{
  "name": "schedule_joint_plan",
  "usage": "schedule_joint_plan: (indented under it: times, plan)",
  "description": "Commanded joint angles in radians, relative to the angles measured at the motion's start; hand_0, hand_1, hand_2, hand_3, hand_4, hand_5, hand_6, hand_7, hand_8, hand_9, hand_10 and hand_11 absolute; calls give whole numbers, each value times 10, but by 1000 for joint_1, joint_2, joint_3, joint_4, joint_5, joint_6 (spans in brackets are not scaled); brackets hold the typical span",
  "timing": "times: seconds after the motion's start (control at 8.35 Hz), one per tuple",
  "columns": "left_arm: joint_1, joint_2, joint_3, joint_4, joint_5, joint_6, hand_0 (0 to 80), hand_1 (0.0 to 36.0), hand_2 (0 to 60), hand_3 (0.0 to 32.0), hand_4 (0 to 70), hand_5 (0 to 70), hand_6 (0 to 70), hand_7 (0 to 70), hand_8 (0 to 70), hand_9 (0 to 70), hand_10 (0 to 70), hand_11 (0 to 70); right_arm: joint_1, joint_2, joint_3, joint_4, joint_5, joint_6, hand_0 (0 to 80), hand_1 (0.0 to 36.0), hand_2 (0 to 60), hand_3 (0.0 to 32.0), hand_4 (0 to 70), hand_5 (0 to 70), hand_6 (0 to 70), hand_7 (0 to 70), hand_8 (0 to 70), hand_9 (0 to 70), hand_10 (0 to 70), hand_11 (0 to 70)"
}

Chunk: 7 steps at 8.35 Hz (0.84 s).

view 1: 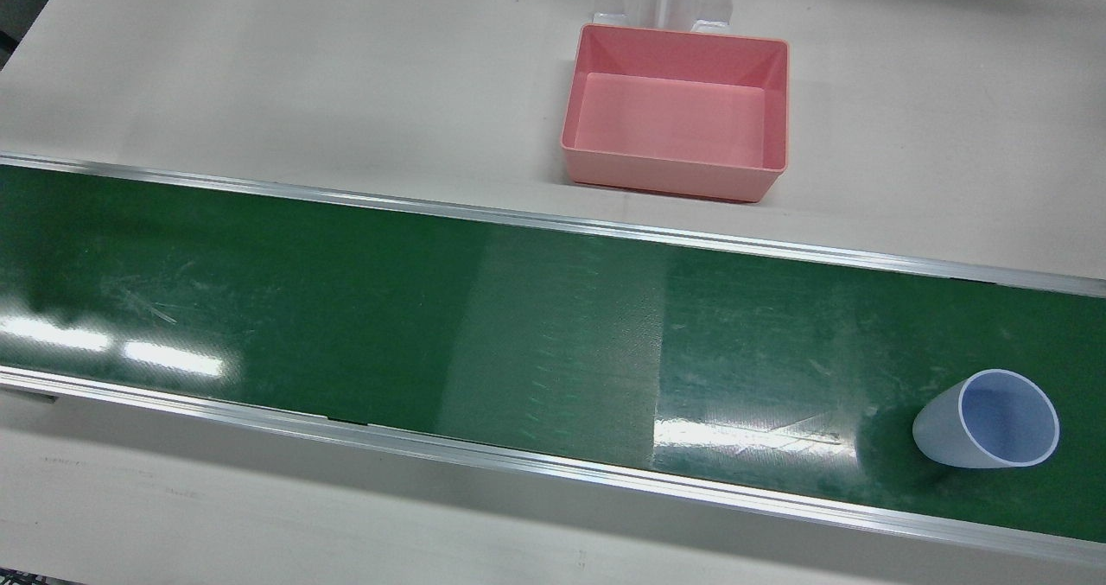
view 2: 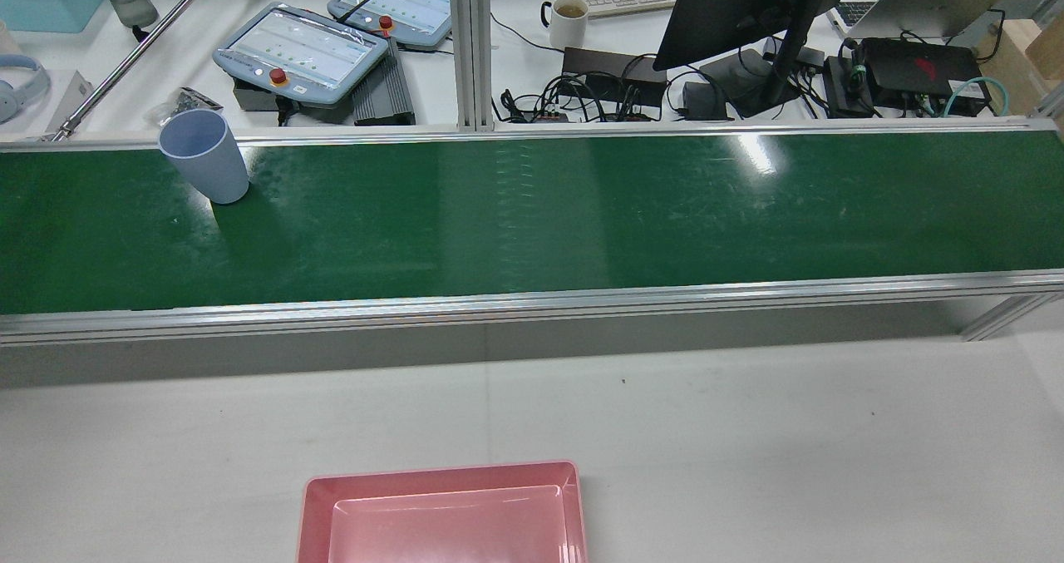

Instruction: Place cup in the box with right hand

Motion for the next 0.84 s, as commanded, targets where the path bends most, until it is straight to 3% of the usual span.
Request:
schedule_joint_plan:
  times: [0.0, 0.12, 0.36, 0.48, 0.6, 0.72]
  plan:
    - [0, 0, 0, 0, 0, 0, 0, 0, 0, 0, 0, 0, 0, 0, 0, 0, 0, 0, 9, -5, 63, 2, 0, 0, 305, 0, 0, 0, 335, 46, 315, 700, 483, 700, 194, 272]
    - [0, 0, 3, -1, 0, 0, 0, 0, 0, 0, 0, 0, 0, 0, 0, 0, 0, 0, 20, -7, 98, 0, 0, 0, 236, 0, 0, 0, 268, 49, 306, 700, 486, 700, 199, 281]
    - [0, 0, 6, -5, 0, 0, 0, 0, 0, 0, 0, 0, 0, 0, 0, 0, 0, 0, 24, -30, 145, -3, 0, 3, 348, 0, 0, 0, 244, 51, 298, 700, 458, 700, 173, 246]
    - [0, 1, 8, -5, 0, 0, 0, 0, 0, 0, 0, 0, 0, 0, 0, 0, 0, 0, 21, -28, 152, -5, 0, 3, 320, 1, 17, 0, 200, 51, 290, 700, 436, 700, 160, 228]
    - [0, 0, 8, -5, 0, 0, 0, 0, 0, 0, 0, 0, 0, 0, 0, 0, 0, 0, 17, -25, 153, -6, 0, 3, 307, 13, 61, 0, 189, 48, 283, 700, 416, 682, 143, 204]
    - [0, 0, 9, -5, 0, 0, 0, 0, 0, 0, 0, 0, 0, 0, 0, 0, 0, 0, 17, -24, 151, -6, 0, 3, 364, 10, 32, 0, 249, 44, 289, 700, 402, 659, 133, 190]
